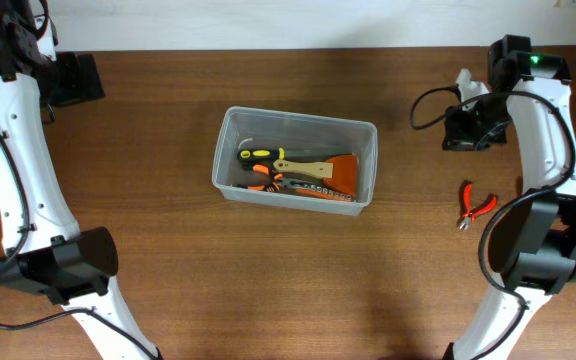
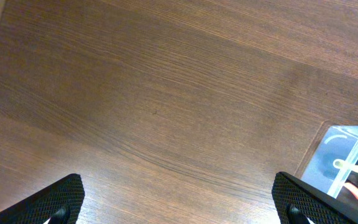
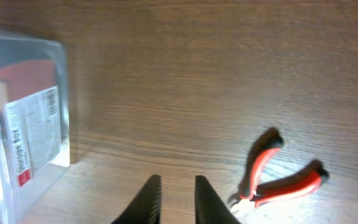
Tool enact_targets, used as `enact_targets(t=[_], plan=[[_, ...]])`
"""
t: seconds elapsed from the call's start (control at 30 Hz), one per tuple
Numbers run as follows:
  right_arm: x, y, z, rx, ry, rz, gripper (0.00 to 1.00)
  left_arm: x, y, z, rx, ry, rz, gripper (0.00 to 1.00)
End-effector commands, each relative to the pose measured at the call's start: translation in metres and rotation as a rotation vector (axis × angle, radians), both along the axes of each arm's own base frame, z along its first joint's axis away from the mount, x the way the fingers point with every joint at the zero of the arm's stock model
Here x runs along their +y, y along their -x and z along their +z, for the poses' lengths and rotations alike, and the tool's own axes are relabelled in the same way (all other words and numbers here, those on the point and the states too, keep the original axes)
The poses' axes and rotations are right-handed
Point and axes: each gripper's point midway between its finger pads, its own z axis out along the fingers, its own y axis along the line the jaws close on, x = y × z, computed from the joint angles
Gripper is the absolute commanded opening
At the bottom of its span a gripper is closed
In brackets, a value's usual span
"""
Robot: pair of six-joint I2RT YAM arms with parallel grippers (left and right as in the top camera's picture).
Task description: Pack container
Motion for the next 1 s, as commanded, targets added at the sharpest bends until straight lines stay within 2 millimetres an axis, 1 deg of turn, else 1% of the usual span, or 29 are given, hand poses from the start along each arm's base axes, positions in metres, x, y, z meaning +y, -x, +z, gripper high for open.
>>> enact_targets(t=[0.0, 0.1, 0.17, 0.23, 0.3, 0.4, 0.5, 0.67, 0.83, 0.87, 0.97], plan=[[-0.031, 0.012, -0.013, 0.052, 0.037, -0.082, 0.21, 0.002, 0.003, 0.005, -0.009, -0.003, 0.019, 0.99], [-0.046, 0.024, -0.024, 0.091, 0.026, -0.142, 0.23, 0.002, 0.003, 0.005, -0.009, -0.003, 0.019, 0.99], [-0.051, 0.032, -0.035, 0.121, 0.018, -0.165, 0.24, 0.002, 0.003, 0.005, -0.009, -0.003, 0.019, 0.99], [-0.051, 0.042, -0.047, 0.155, 0.011, -0.169, 0.28, 0.002, 0.003, 0.005, -0.009, -0.003, 0.019, 0.99], [-0.048, 0.049, -0.061, 0.180, 0.006, -0.167, 0.36, 0.002, 0.003, 0.005, -0.009, -0.003, 0.019, 0.99], [-0.051, 0.059, -0.081, 0.208, 0.033, -0.166, 0.45, 0.002, 0.003, 0.005, -0.009, -0.003, 0.019, 0.99], [-0.053, 0.067, -0.097, 0.222, 0.035, -0.174, 0.47, 0.002, 0.003, 0.005, -0.009, -0.003, 0.019, 0.99], [-0.059, 0.078, -0.114, 0.244, 0.073, -0.178, 0.47, 0.002, 0.003, 0.005, -0.009, -0.003, 0.019, 0.99], [-0.057, 0.082, -0.125, 0.243, 0.071, -0.176, 0.45, 0.002, 0.003, 0.005, -0.009, -0.003, 0.019, 0.99], [-0.056, 0.083, -0.127, 0.244, 0.071, -0.176, 0.41, 0.002, 0.003, 0.005, -0.009, -0.003, 0.019, 0.99], [-0.055, 0.086, -0.132, 0.249, 0.070, -0.194, 0.33, 0.002, 0.003, 0.005, -0.009, -0.003, 0.019, 0.99]])
